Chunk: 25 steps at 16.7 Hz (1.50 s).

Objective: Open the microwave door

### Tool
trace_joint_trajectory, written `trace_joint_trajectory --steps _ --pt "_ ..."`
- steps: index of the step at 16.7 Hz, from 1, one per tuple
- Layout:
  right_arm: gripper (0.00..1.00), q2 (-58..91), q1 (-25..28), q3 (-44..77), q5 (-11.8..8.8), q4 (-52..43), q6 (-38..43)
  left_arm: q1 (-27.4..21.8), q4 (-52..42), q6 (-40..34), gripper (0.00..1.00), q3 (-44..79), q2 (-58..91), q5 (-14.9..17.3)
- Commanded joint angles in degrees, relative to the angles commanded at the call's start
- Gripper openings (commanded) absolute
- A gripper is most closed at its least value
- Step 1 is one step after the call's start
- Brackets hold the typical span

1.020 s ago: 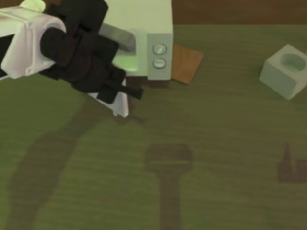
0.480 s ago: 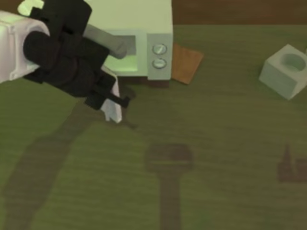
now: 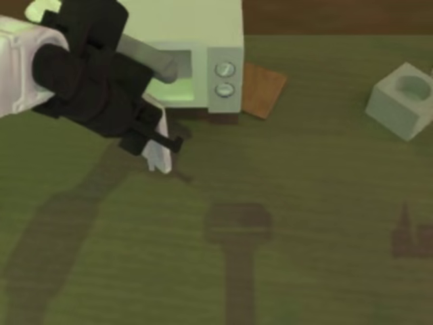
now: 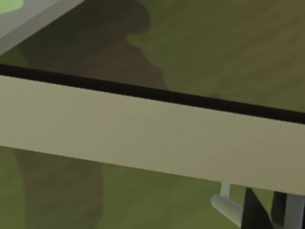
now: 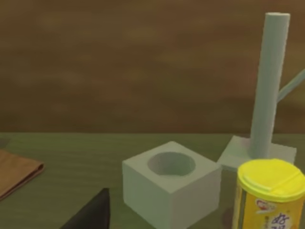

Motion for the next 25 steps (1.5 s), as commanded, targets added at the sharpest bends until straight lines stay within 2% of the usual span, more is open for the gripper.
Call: trace_joint_trajectory --steps 16,25 --pt "1.00 0.00 0.00 0.00 0.00 0.00 0.00 -0.14 -0.03 0.02 0.00 -0.21 0.09 0.35" --pt "1.00 0.00 0.00 0.00 0.00 0.00 0.00 3.83 -1.64 9.51 0.00 -2.59 -2.44 5.15"
